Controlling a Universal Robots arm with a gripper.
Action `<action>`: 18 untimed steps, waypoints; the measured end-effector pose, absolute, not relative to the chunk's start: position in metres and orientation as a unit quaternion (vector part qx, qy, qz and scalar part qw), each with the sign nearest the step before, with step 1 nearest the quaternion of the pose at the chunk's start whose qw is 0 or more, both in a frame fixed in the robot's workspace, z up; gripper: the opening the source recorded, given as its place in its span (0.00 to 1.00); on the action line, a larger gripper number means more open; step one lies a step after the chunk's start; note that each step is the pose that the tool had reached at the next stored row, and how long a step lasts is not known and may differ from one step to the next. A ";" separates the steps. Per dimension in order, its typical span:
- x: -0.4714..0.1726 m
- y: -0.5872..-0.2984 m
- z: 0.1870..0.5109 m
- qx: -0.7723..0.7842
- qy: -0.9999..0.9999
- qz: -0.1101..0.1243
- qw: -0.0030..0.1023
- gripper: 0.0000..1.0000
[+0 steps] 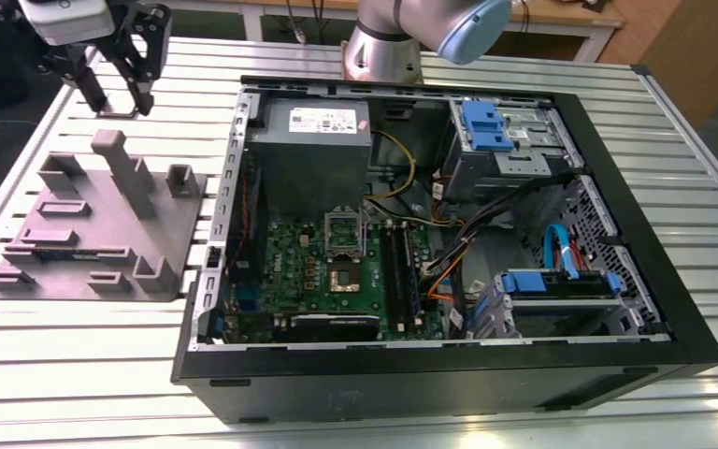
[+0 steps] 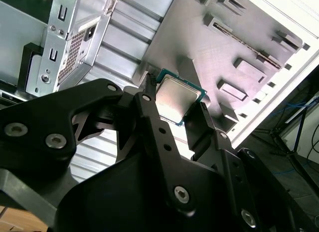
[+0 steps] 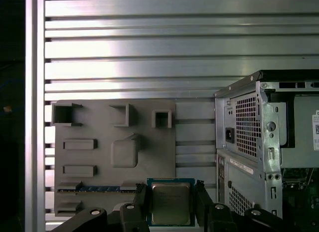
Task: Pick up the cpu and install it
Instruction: 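Pick up the cpu and move it towards the insertion slot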
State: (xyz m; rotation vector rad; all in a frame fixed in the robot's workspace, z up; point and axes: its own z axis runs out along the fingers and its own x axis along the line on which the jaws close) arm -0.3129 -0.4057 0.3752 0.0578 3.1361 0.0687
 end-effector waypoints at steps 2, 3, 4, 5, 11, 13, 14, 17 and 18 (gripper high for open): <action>-0.312 -0.406 0.375 0.018 1.000 0.022 0.002 0.47; -0.312 -0.406 0.375 0.018 1.000 0.022 0.002 0.47; -0.312 -0.406 0.375 0.018 1.000 0.022 0.002 0.47; -0.312 -0.406 0.375 0.018 1.000 0.022 0.002 0.47; -0.311 -0.406 0.375 0.018 1.000 0.022 0.002 0.47; -0.310 -0.406 0.375 0.018 1.000 0.022 0.002 0.47; -0.310 -0.406 0.375 0.018 1.000 0.022 0.002 0.47; -0.308 -0.406 0.375 0.018 1.000 0.022 0.002 0.47; -0.308 -0.406 0.375 0.018 1.000 0.022 0.002 0.47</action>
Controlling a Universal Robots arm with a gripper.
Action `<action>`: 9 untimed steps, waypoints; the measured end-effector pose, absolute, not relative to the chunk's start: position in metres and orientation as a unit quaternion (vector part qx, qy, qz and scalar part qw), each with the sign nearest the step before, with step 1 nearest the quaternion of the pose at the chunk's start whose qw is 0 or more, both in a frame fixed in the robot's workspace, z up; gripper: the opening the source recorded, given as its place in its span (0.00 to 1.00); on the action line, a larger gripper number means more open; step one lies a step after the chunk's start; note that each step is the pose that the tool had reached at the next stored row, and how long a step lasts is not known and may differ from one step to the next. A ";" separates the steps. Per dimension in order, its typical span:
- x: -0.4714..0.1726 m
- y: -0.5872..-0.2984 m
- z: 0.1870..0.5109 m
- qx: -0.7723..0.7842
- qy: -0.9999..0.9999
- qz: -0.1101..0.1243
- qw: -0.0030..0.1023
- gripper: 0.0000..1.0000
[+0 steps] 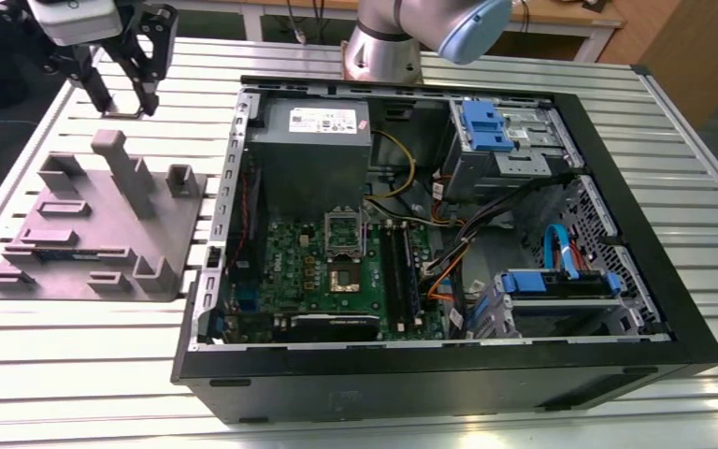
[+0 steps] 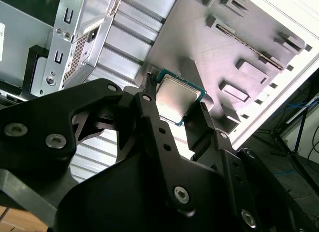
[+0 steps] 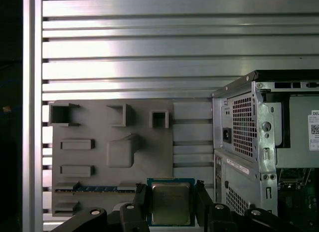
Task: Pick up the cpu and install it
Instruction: 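Pick up the cpu and move it towards the insertion slot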
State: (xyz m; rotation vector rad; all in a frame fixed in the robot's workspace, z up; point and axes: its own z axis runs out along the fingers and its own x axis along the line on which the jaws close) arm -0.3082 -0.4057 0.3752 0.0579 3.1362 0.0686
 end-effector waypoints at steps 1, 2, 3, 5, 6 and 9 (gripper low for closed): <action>-0.308 -0.406 0.375 0.018 1.000 0.022 0.002 0.47; -0.308 -0.406 0.375 0.018 1.000 0.022 0.002 0.47; -0.308 -0.406 0.375 0.018 1.000 0.022 0.002 0.47; -0.307 -0.406 0.375 0.018 1.000 0.022 0.002 0.47; -0.307 -0.406 0.375 0.018 1.000 0.022 0.002 0.47; -0.306 -0.406 0.375 0.018 1.000 0.022 0.002 0.47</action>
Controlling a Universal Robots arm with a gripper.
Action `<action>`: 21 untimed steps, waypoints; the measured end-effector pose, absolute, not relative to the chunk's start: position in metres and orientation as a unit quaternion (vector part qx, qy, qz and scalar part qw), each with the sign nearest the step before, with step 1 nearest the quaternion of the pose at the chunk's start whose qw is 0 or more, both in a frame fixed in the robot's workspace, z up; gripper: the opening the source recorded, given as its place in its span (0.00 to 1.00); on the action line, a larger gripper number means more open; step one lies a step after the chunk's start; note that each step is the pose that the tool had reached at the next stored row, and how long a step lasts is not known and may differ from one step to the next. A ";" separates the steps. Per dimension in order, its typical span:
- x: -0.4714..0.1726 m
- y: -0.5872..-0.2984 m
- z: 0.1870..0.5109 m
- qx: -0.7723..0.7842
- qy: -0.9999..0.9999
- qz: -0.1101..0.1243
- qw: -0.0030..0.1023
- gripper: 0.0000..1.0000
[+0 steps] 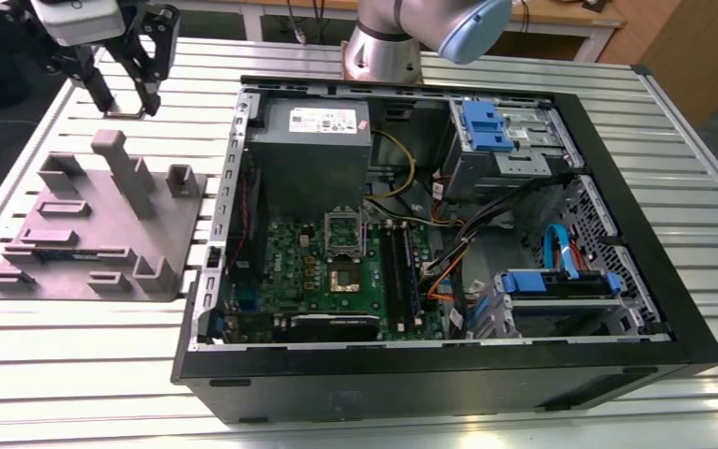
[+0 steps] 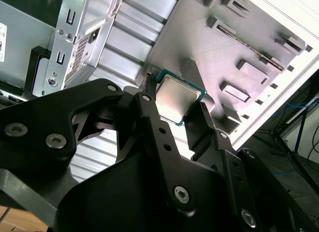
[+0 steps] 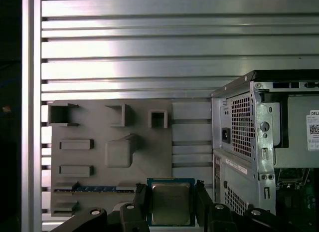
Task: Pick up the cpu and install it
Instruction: 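Pick up the cpu and move it towards the insertion slot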
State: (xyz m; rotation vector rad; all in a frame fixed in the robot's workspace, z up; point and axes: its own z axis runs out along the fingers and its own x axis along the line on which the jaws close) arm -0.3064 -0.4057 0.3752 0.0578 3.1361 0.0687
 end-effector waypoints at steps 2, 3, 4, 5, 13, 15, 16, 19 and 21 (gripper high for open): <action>-0.306 -0.406 0.375 0.018 1.000 0.022 0.002 0.47; -0.305 -0.406 0.375 0.018 1.000 0.022 0.002 0.47; -0.305 -0.406 0.375 0.018 1.000 0.022 0.002 0.47; -0.304 -0.406 0.375 0.018 1.000 0.022 0.002 0.47; -0.300 -0.406 0.375 0.018 1.000 0.022 0.002 0.47; -0.299 -0.406 0.375 0.018 1.000 0.022 0.002 0.47; -0.298 -0.406 0.375 0.018 1.000 0.022 0.002 0.47; -0.297 -0.406 0.375 0.018 1.000 0.022 0.002 0.47; -0.296 -0.406 0.375 0.018 1.000 0.022 0.002 0.47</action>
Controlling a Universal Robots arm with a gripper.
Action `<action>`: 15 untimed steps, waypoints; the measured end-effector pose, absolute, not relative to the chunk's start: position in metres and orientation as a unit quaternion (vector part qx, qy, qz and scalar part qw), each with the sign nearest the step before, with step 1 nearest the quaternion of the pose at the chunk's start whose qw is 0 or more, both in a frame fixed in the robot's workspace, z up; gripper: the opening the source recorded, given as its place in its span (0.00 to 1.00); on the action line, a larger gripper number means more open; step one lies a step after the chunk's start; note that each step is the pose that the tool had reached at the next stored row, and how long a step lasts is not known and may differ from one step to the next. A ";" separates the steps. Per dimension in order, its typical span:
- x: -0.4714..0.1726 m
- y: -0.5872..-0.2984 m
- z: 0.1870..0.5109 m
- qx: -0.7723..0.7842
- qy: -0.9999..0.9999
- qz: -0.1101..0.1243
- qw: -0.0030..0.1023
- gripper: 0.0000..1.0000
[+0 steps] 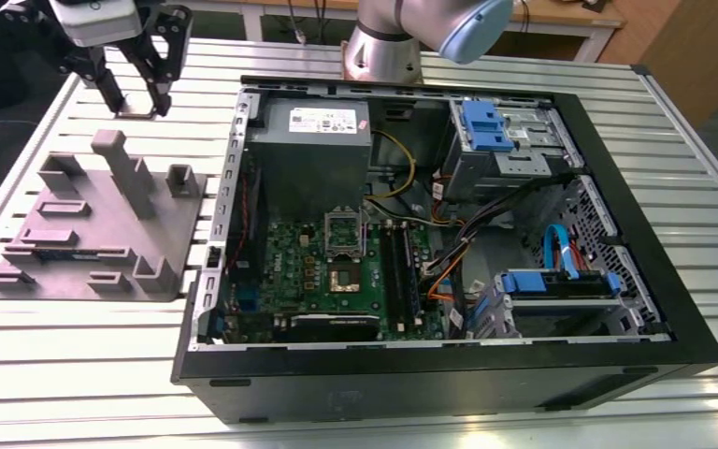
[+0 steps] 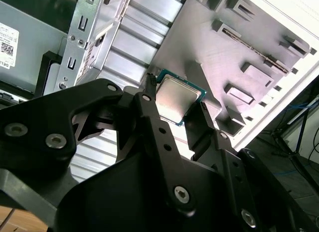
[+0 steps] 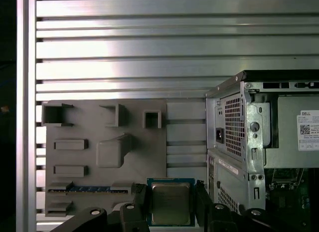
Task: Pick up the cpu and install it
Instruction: 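Pick up the cpu and move it towards the insertion slot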
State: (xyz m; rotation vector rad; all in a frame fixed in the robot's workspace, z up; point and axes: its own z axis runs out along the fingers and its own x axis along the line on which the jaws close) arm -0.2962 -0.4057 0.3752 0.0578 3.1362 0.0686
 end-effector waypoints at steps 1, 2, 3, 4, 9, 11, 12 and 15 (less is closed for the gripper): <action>-0.296 -0.406 0.375 0.018 1.000 0.022 0.002 0.47; -0.296 -0.406 0.375 0.018 1.000 0.022 0.002 0.47; -0.295 -0.406 0.375 0.018 1.000 0.022 0.002 0.47; -0.295 -0.406 0.375 0.018 1.000 0.022 0.002 0.47; -0.293 -0.406 0.375 0.018 1.000 0.022 0.002 0.47; -0.292 -0.406 0.375 0.018 1.000 0.022 0.002 0.47; -0.292 -0.406 0.375 0.018 1.000 0.022 0.002 0.47; -0.291 -0.406 0.375 0.018 1.000 0.022 0.002 0.47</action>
